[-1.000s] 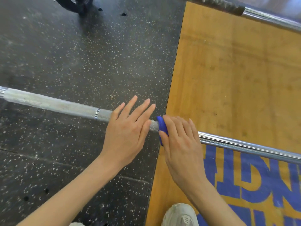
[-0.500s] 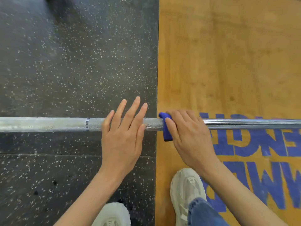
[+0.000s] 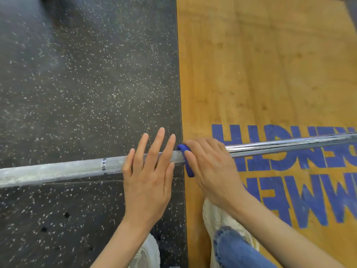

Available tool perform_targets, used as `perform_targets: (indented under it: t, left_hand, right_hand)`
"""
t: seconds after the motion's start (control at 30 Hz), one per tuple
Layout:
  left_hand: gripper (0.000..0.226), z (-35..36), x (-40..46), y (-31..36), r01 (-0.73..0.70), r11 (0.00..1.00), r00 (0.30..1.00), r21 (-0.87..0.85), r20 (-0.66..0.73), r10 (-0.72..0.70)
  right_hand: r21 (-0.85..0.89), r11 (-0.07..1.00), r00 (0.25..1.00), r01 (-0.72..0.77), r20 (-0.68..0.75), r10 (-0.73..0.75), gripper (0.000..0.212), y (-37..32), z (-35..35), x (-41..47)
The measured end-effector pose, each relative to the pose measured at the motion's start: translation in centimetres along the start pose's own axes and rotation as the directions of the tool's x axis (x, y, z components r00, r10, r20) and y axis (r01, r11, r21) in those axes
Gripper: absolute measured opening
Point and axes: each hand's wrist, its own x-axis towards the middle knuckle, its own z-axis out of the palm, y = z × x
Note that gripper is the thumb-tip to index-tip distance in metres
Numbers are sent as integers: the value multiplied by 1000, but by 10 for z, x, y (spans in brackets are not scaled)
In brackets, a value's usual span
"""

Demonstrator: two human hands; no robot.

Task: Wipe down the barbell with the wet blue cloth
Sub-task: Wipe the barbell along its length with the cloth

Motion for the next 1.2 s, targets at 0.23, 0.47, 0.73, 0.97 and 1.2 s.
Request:
perform_targets:
  t: [0.23, 0.47, 0.73, 0.97, 1.2]
  left_hand:
    - [53, -26, 14, 3, 39, 998, 997, -57, 67, -35]
    - [60, -15, 42, -11, 21, 998, 983, 52, 180, -30]
    - [54, -14, 39, -13, 1, 1000, 990, 20, 143, -4]
    - [53, -10, 31, -12, -13, 999, 998, 35, 65, 11]
    - [48, -10, 19, -9, -19, 999, 999, 44, 26, 18]
  right_hand:
    - [16, 999, 999, -35, 8, 35, 43, -2, -2, 2]
    - [-33, 996, 995, -80, 62, 82, 47, 23, -13, 1]
    - [121, 989, 992, -81, 108, 68, 48, 14, -15, 3]
    - [59, 997, 995, -39, 95, 34, 47, 13, -16, 1]
    - [65, 998, 999, -20, 36, 17, 43, 6, -14, -15]
